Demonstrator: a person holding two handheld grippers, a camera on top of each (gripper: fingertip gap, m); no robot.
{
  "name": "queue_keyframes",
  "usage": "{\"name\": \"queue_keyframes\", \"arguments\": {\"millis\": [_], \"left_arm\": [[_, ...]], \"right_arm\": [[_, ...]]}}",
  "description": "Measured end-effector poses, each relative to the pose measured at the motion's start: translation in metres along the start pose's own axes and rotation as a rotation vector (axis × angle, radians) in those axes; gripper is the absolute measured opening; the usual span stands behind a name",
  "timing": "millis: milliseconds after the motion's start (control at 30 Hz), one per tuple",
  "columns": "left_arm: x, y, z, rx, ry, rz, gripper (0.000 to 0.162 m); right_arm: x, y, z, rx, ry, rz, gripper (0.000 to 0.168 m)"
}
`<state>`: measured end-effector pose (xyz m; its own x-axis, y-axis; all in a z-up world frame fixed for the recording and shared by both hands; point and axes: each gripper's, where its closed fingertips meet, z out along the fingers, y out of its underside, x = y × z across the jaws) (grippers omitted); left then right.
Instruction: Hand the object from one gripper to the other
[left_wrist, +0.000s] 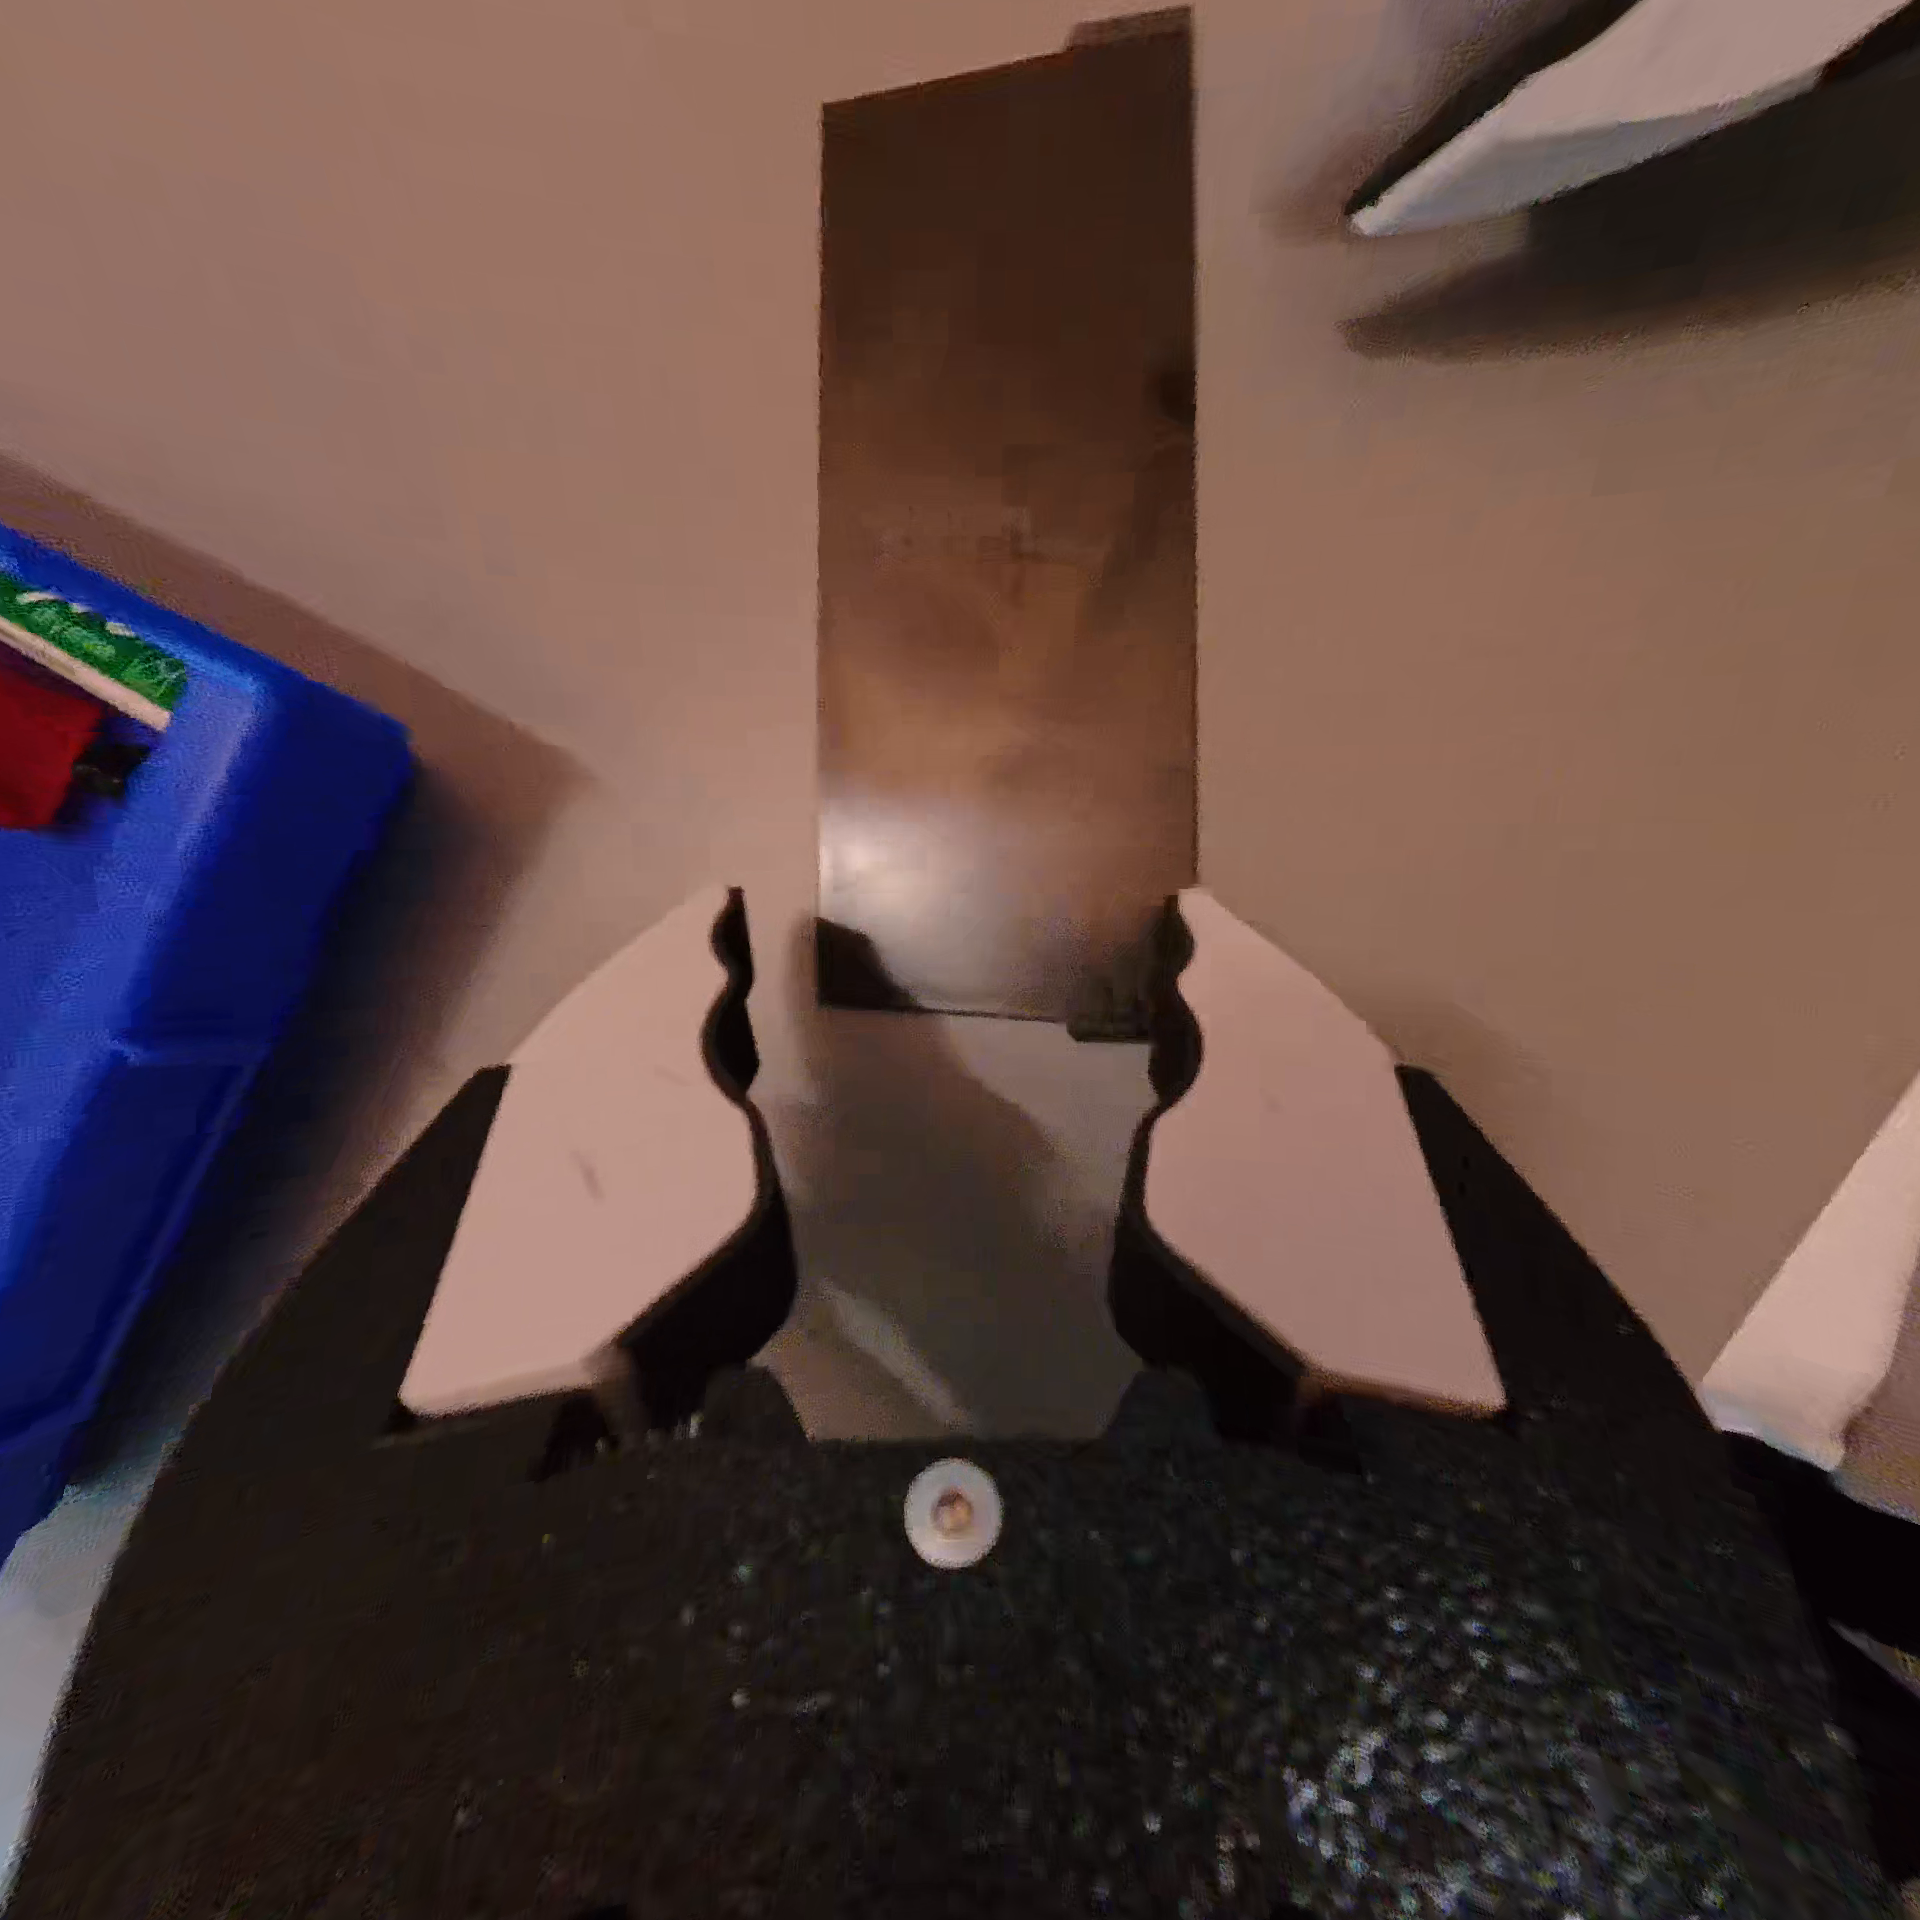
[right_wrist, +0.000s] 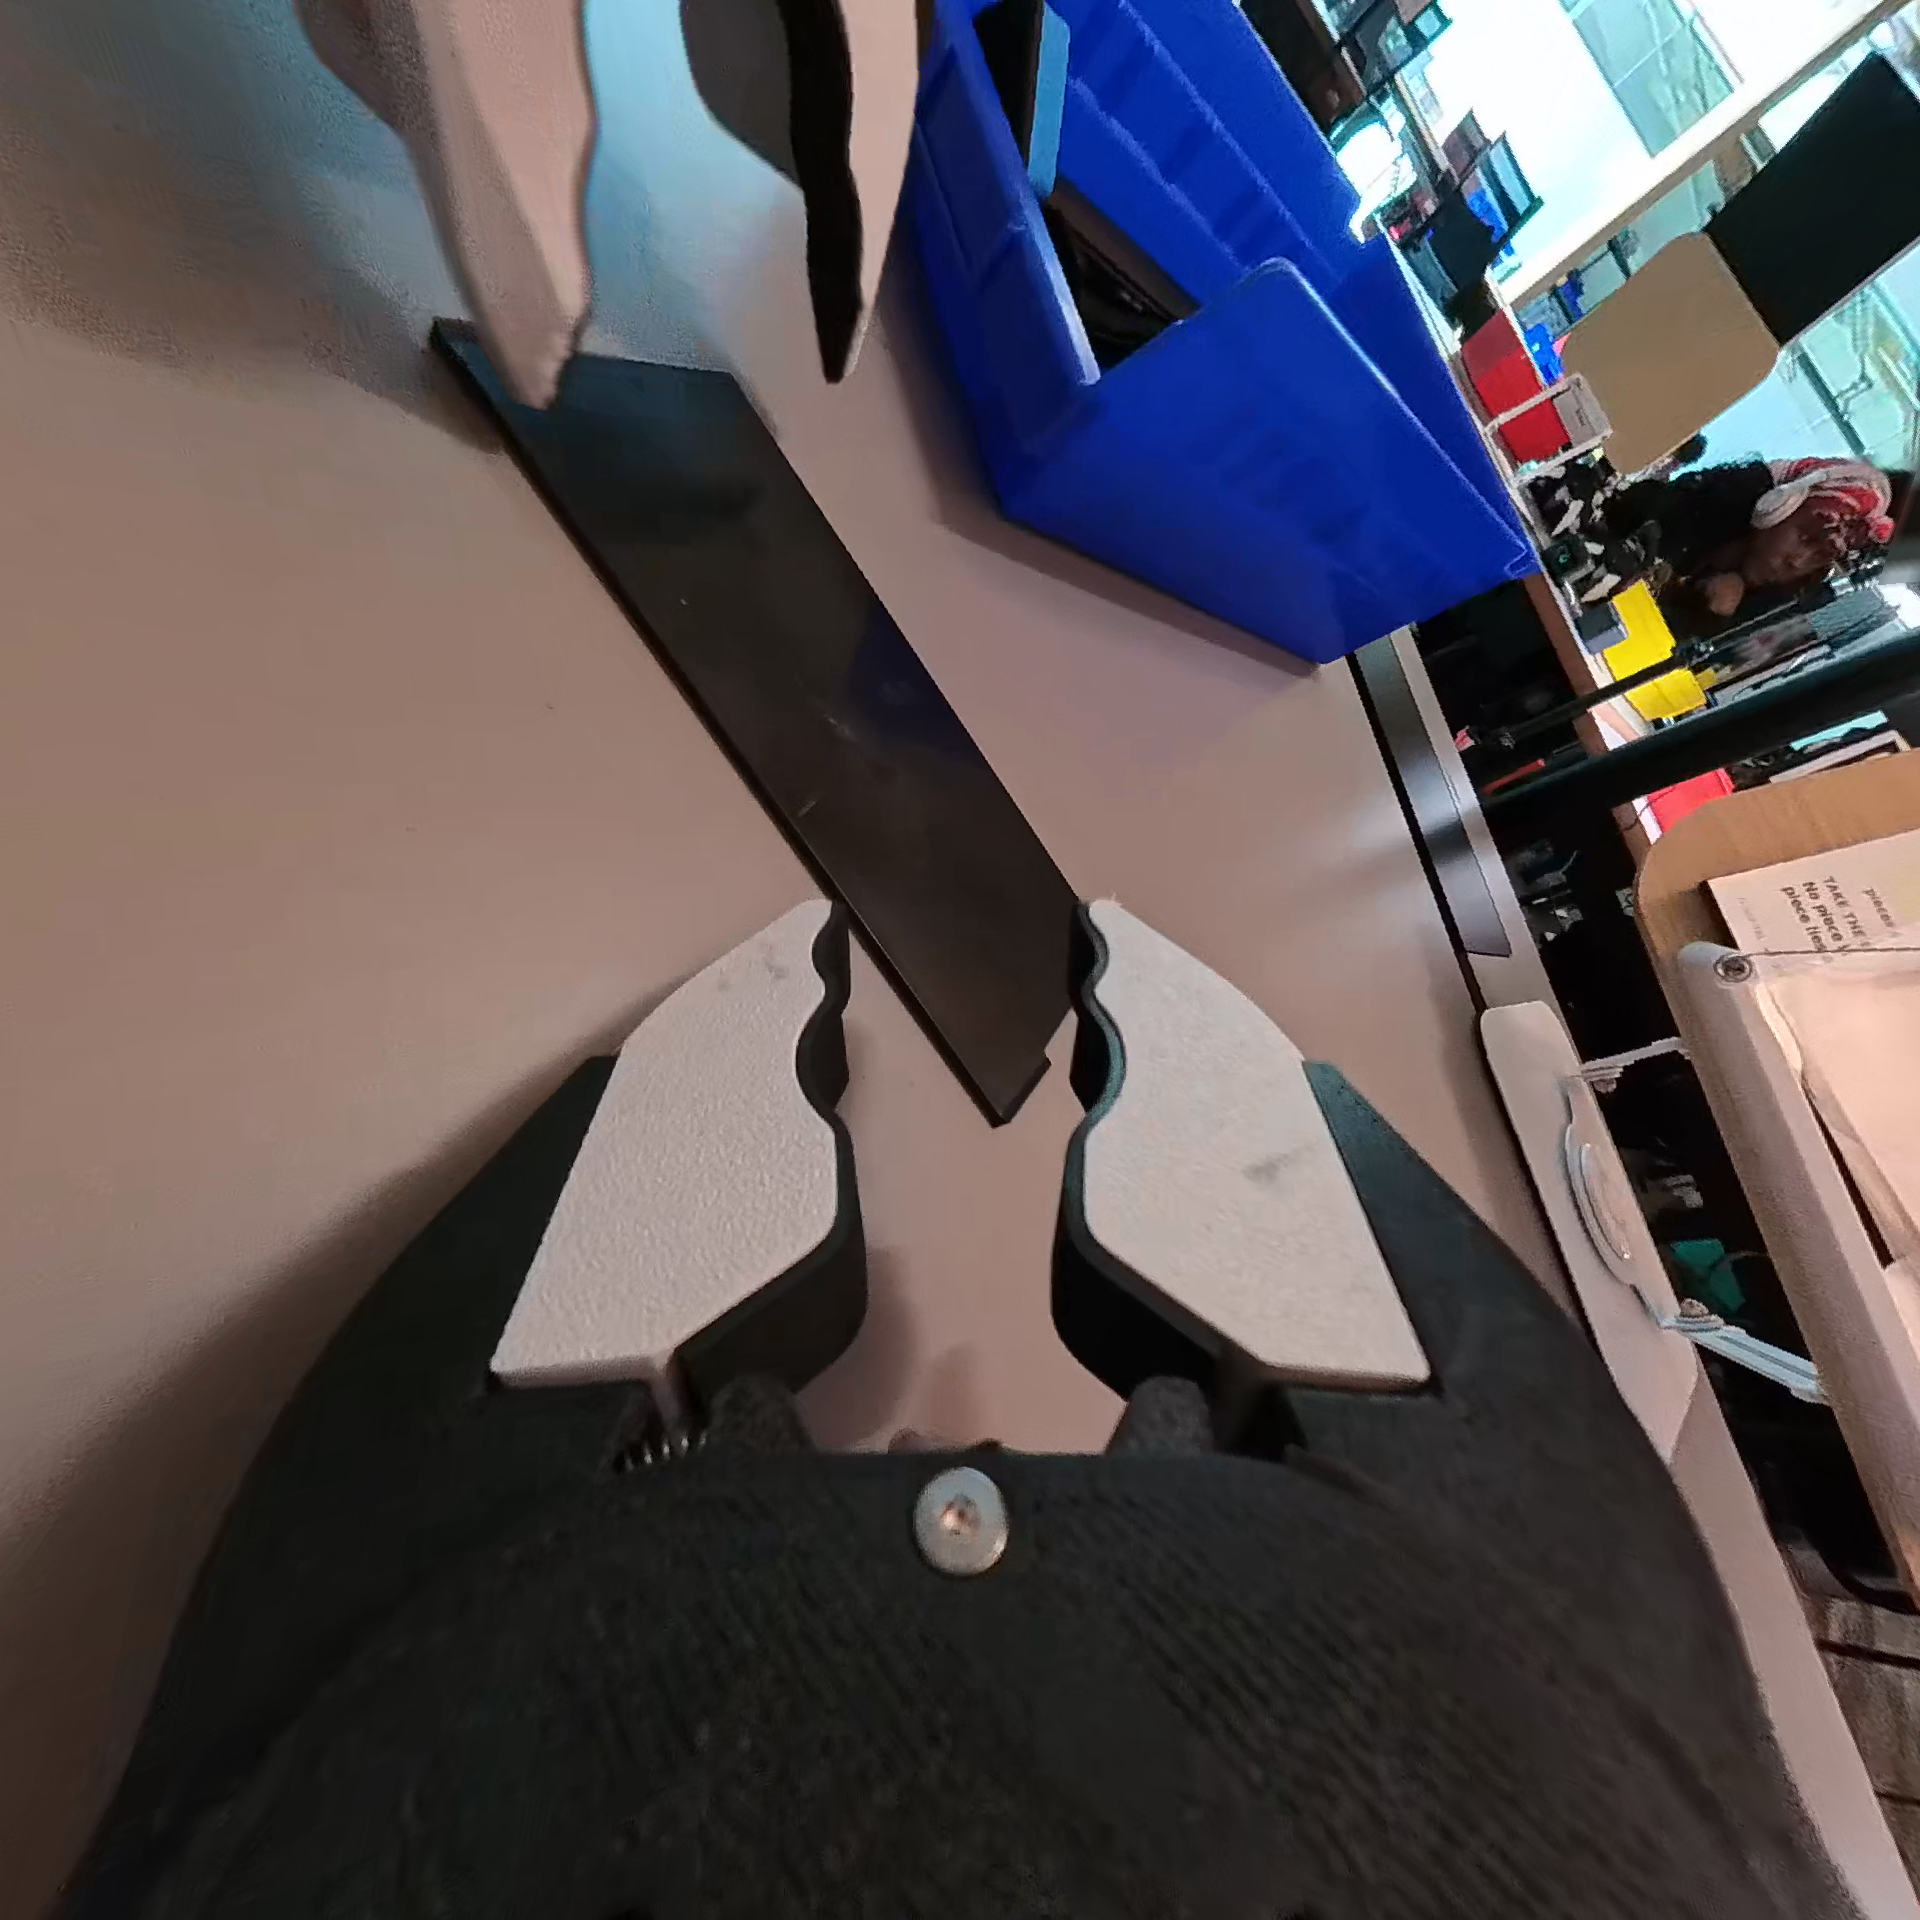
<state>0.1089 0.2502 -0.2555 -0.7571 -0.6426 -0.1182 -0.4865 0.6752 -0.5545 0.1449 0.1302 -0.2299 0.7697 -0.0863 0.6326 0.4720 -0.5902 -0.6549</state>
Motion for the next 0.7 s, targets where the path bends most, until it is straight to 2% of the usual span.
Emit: {"name": "queue_keyframes", "arguments": {"millis": [133,300,433,600,700], "left_arm": [[0.007,0.0,0.008,-0.078,-0.035,0.071,0.096],[0.015,-0.006,0.02,-0.031,0.08,-0.087,0.084],[0.009,-0.005,0.019,0.038,0.088,-0.096,0.074],[0.009,-0.004,0.019,0.022,0.091,-0.094,0.073],[0.01,-0.008,0.018,0.014,0.113,-0.175,0.073]], "right_arm": [[0.001,0.001,0.0,-0.005,0.004,0.001,0.04],[-0.002,0.001,0.0,-0.004,-0.007,-0.01,0.04],[-0.004,-0.002,0.0,0.009,-0.016,-0.019,0.041],[-0.01,-0.016,-0.003,0.087,-0.041,-0.037,0.045],[-0.012,-0.026,-0.004,0.136,-0.023,-0.104,0.048]]}}
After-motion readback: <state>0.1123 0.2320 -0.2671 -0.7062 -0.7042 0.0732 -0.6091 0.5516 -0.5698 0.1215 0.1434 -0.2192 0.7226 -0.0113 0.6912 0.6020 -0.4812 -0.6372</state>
